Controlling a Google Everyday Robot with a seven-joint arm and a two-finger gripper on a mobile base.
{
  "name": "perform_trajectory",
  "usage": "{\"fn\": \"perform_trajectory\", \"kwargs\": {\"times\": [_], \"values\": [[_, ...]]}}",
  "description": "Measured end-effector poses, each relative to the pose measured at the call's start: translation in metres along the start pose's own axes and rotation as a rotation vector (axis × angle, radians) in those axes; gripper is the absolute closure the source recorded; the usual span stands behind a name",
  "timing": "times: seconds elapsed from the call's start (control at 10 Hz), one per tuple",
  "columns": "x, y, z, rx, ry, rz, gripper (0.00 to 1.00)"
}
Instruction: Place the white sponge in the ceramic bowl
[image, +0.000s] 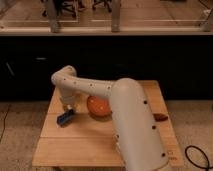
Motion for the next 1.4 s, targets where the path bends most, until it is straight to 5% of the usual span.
{"fn": "perform_trajectory", "kwargs": {"times": [0.4,0.8,1.0,1.4], "values": [[0.009,0.033,-0.016,0.035,0.004,0.033,0.84],[0.011,0.046,-0.016,0.054,0.001,0.039,0.84],[0.013,0.046,-0.020,0.066,0.003,0.055,0.96],[0.018,0.080,-0.029,0.085,0.003,0.096,0.98]]}}
